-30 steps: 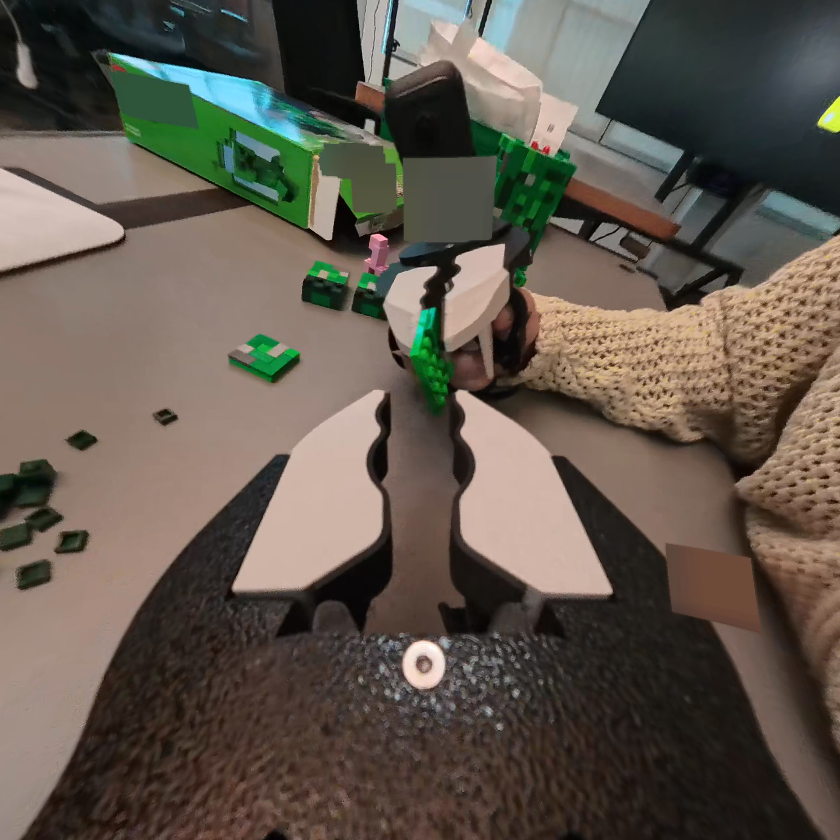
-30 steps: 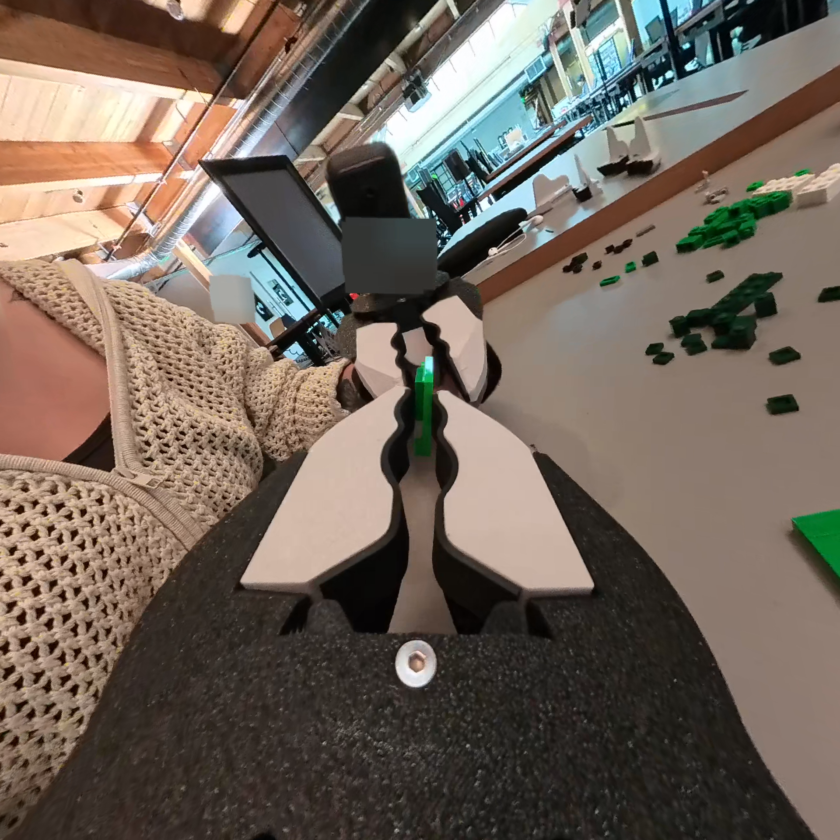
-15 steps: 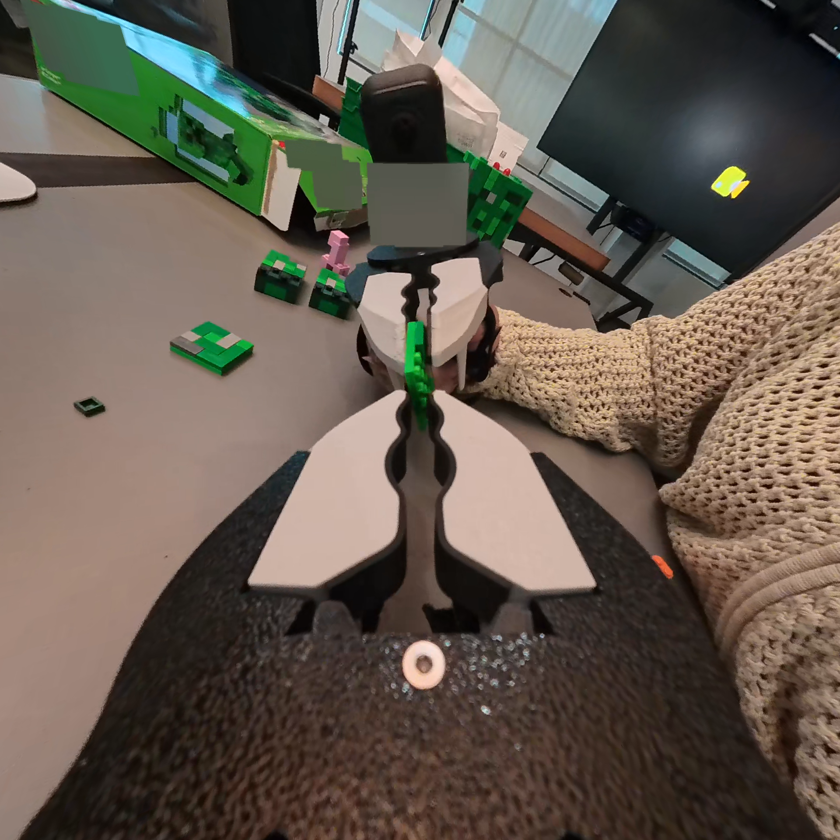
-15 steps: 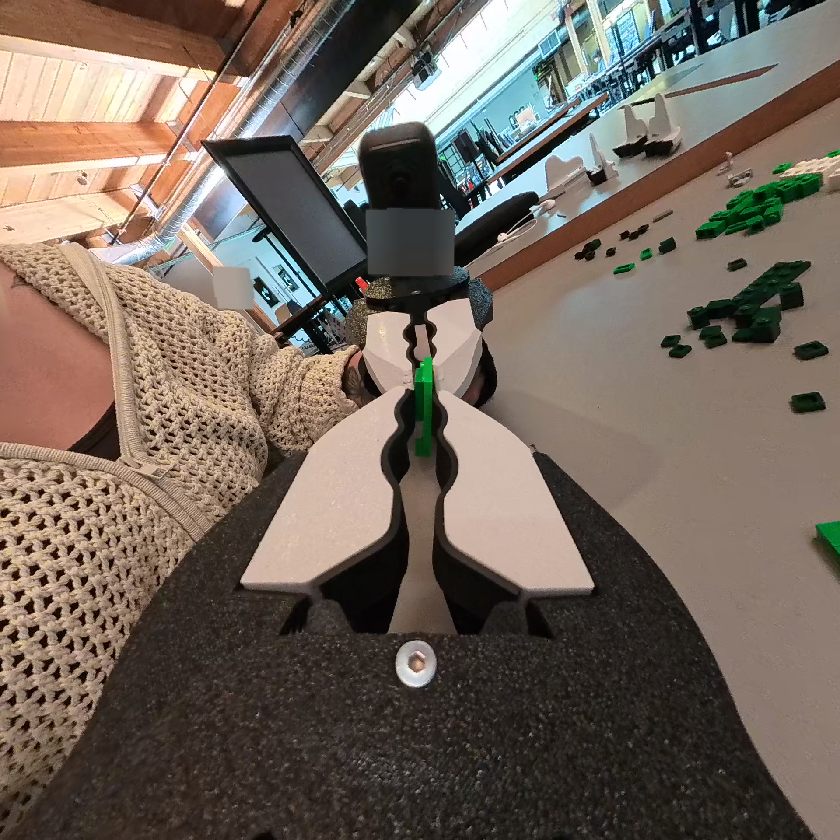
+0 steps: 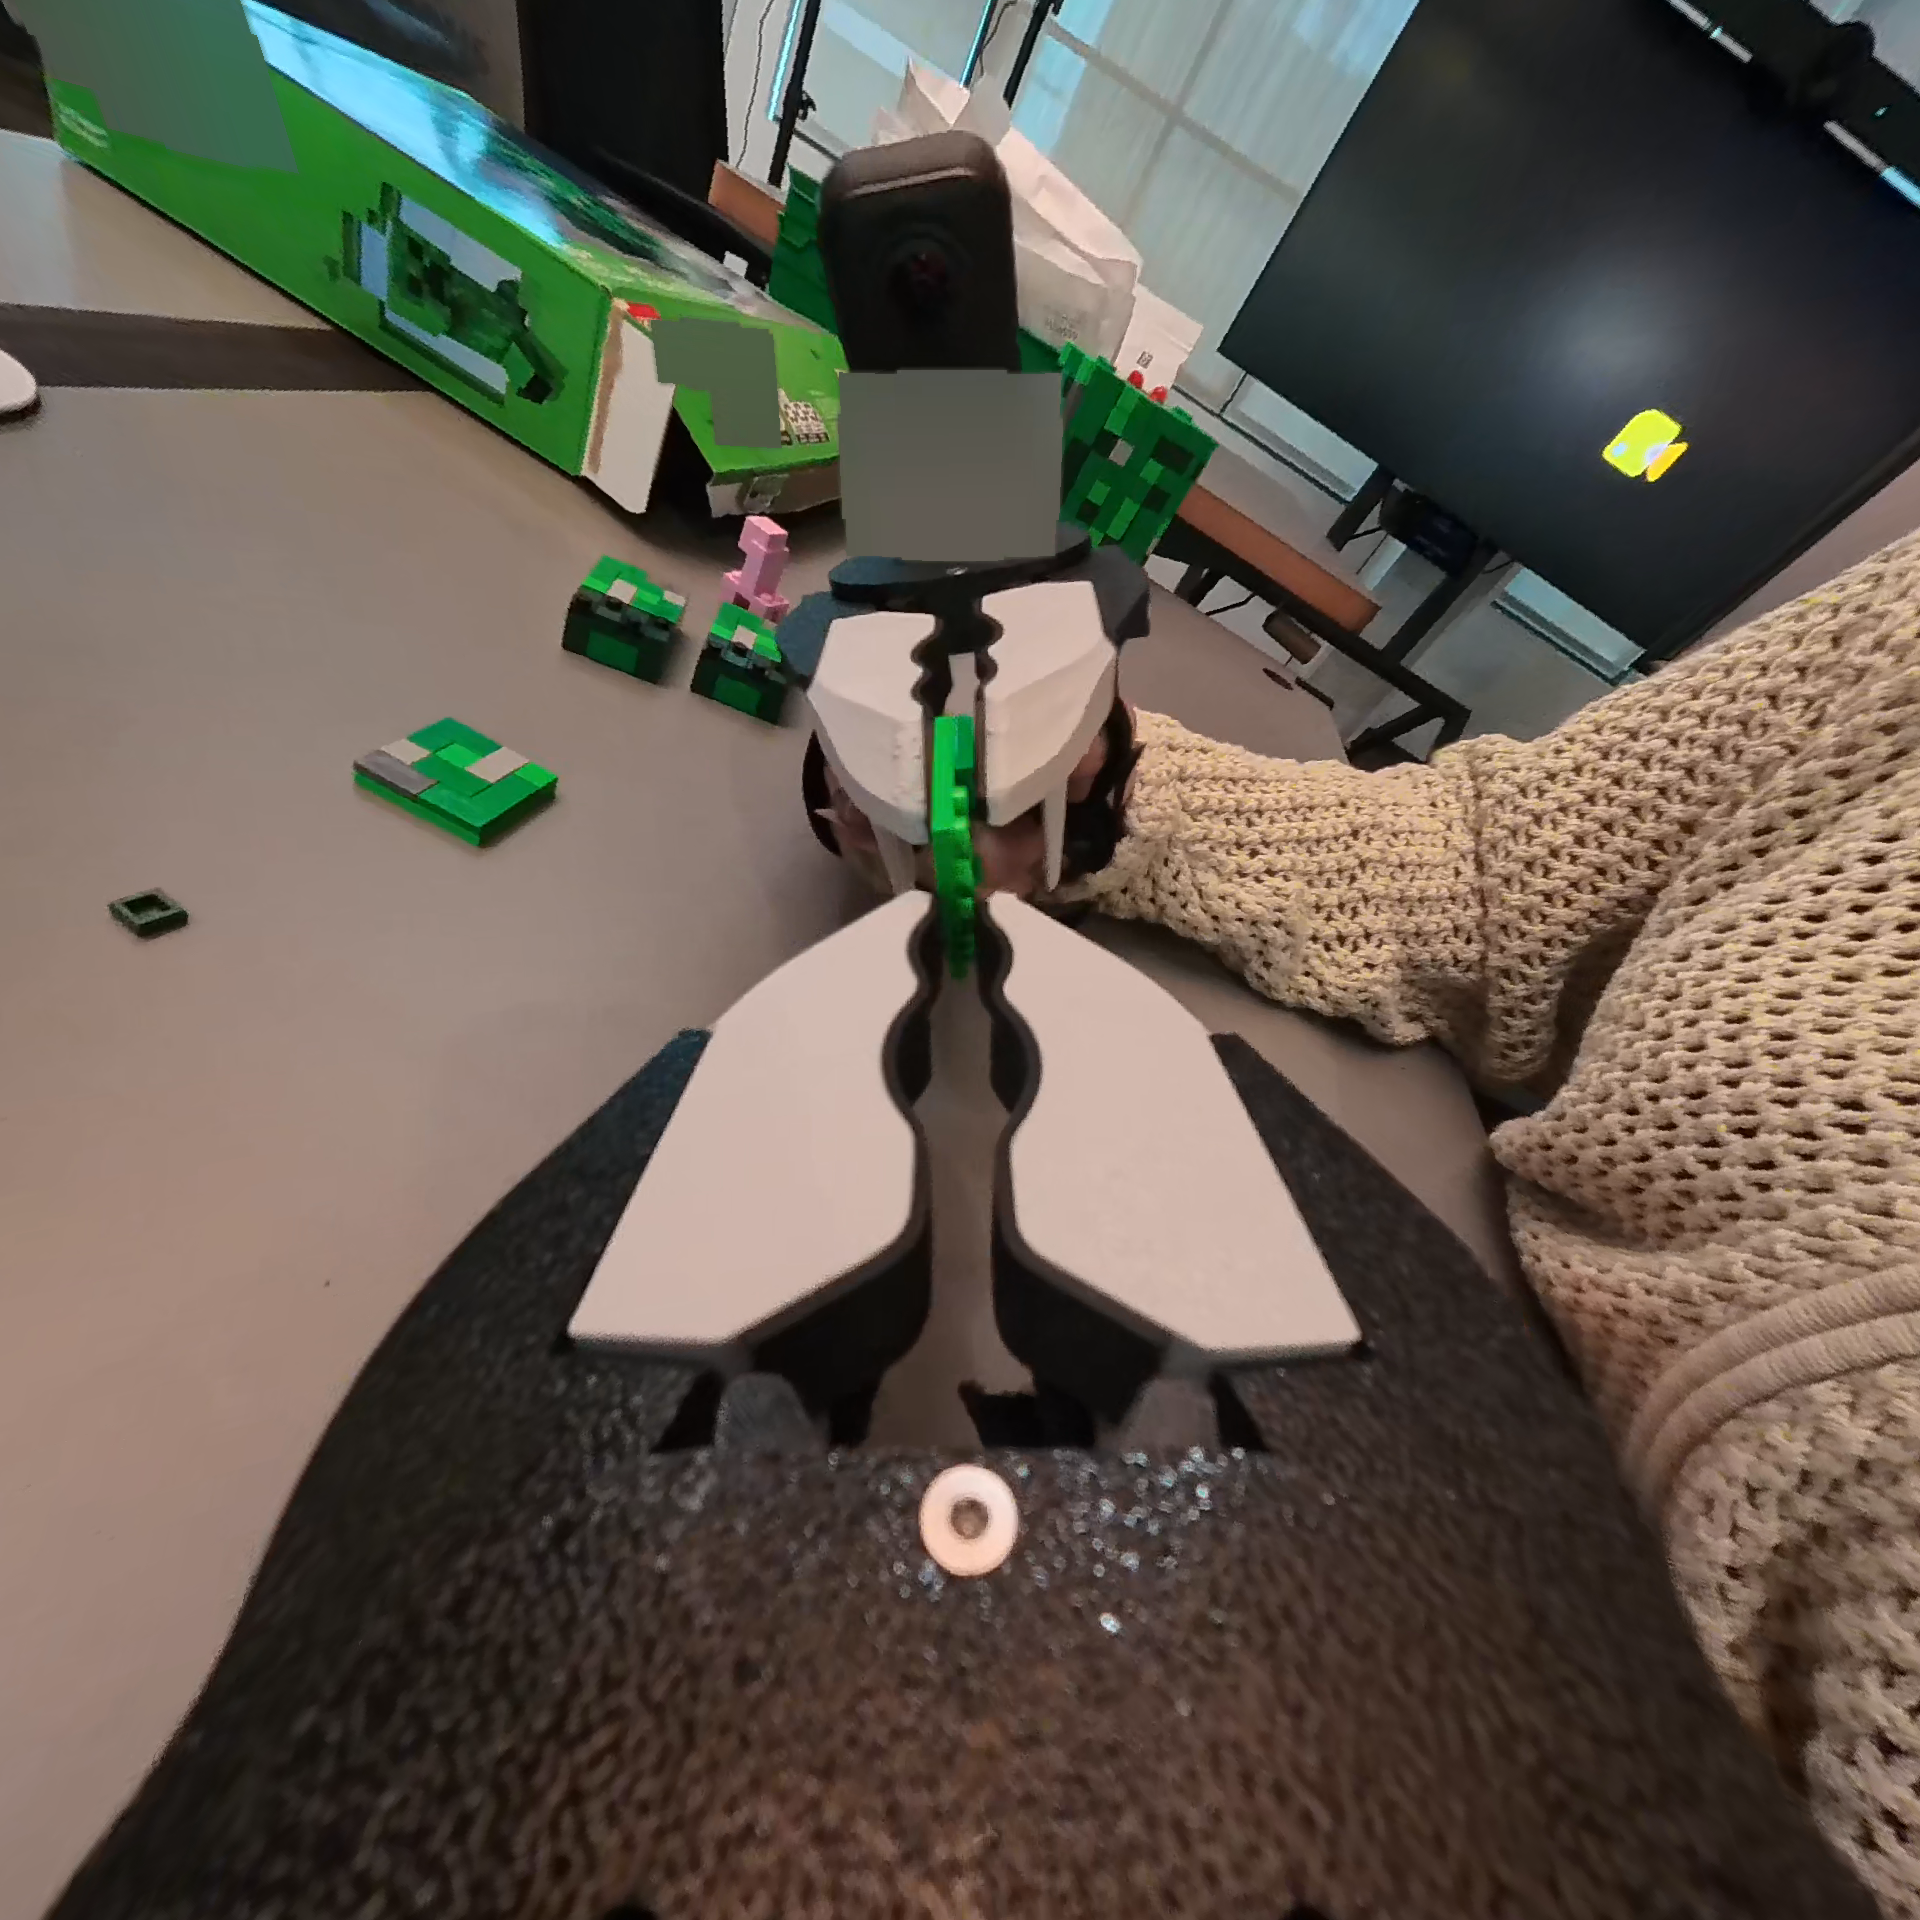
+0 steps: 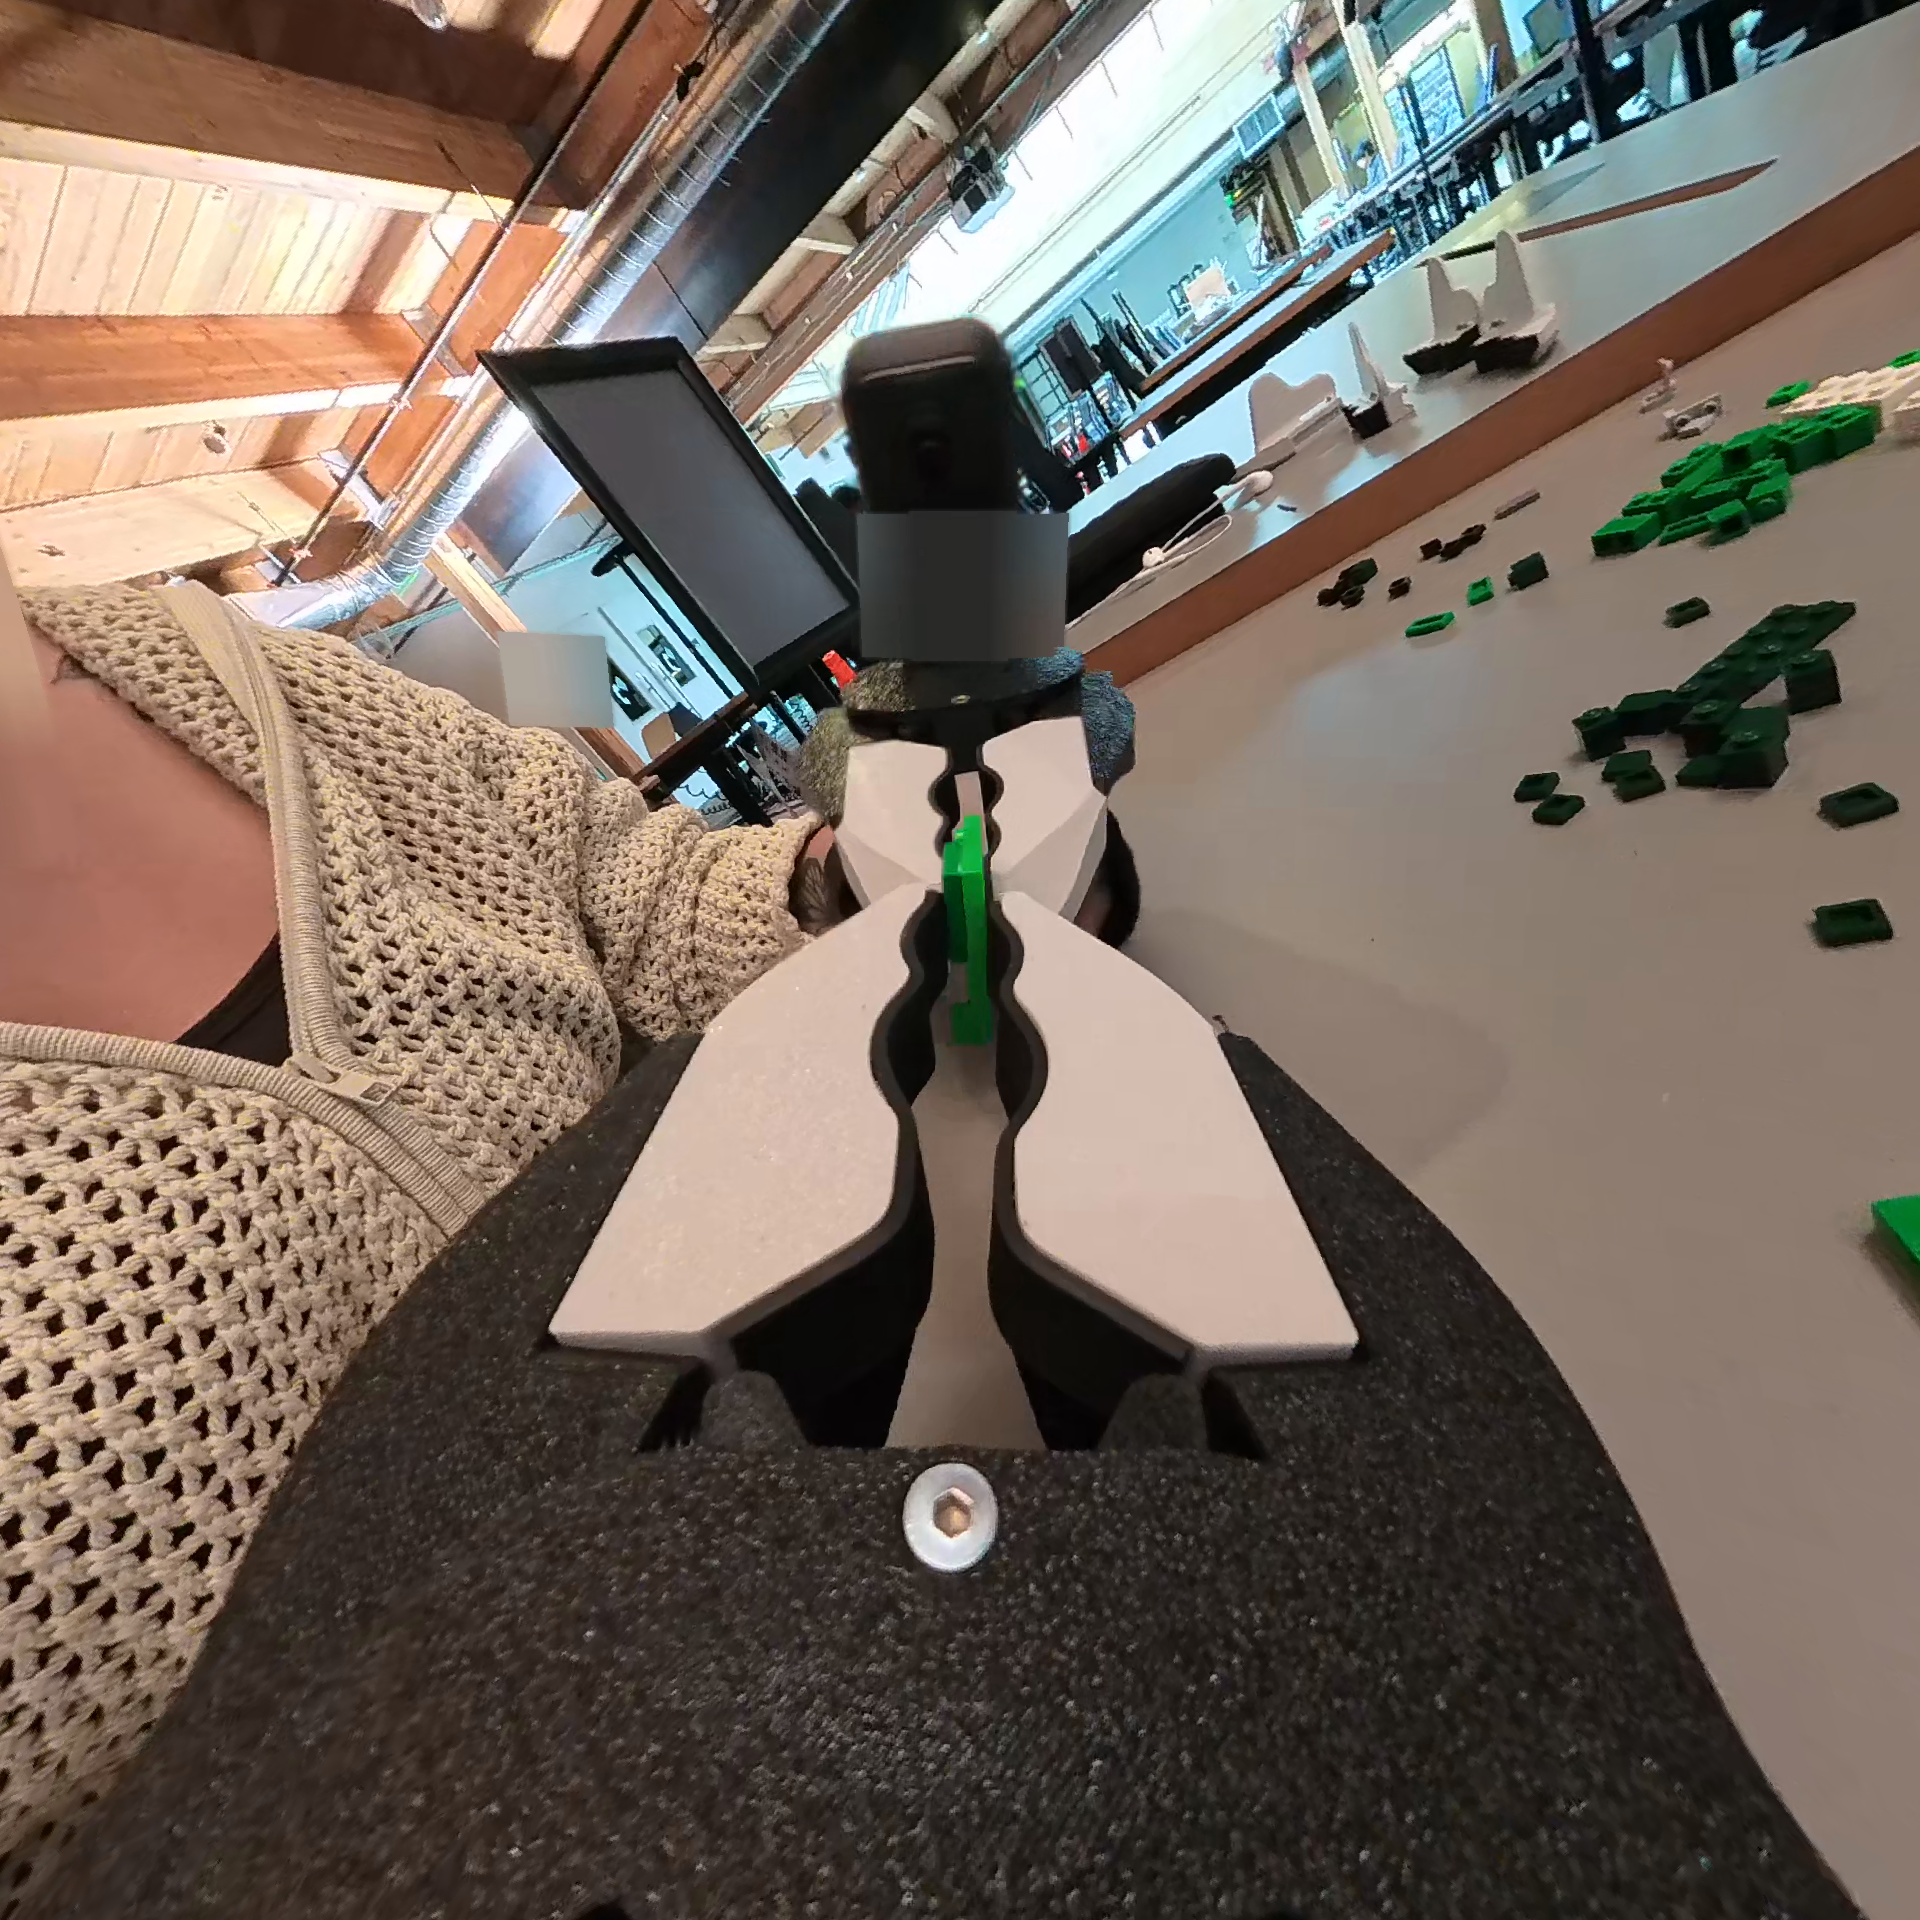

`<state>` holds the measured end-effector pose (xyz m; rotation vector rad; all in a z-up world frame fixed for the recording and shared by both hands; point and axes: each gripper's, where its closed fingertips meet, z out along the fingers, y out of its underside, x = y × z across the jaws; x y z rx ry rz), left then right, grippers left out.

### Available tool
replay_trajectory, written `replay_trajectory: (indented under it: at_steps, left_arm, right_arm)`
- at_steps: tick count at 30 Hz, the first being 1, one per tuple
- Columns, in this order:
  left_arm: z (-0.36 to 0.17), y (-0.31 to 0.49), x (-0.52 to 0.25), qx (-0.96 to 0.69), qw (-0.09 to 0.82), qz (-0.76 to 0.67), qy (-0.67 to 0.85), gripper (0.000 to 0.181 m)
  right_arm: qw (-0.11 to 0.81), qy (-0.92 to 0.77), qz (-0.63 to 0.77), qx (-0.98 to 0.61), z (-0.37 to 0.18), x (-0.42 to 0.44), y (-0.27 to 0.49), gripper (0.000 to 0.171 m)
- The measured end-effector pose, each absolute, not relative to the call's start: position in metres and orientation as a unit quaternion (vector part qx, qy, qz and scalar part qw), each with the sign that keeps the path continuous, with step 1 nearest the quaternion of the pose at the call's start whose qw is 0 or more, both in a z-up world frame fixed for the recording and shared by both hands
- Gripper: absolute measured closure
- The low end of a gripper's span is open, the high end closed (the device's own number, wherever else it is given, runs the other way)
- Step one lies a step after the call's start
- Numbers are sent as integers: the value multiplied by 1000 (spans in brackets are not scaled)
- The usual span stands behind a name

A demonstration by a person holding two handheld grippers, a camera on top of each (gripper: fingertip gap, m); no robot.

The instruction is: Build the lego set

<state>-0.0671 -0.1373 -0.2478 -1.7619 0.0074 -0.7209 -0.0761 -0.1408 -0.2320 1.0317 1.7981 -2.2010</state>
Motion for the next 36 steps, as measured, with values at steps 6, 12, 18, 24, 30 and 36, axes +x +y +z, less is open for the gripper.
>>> replay_trajectory:
  at_steps: [6, 12, 18, 24, 30, 36]
  left_arm:
    - [-259, -147, -79, -782, 511, -354, -45, 177]
    - [-272, -175, -115, -793, 454, -390, -113, 177]
    - [-280, -211, -147, -804, 423, -393, -143, 177]
    - [-286, -237, -175, -789, 418, -404, -199, 177]
    - [-293, -240, -174, -770, 408, -447, -201, 177]
    - [-290, -253, -158, -761, 383, -496, -165, 177]
  right_arm:
    - [7, 570, -744, 349, -227, -89, -134, 150]
    - [-149, 558, -739, 347, -217, -101, -114, 145]
    - [-268, 595, -682, 329, -218, -105, -114, 146]
    - [-359, 644, -609, 292, -225, -111, -124, 149]
    - [-334, 716, -559, 252, -229, -172, -160, 149]
    - [-205, 836, -488, 148, -238, -278, -210, 150]
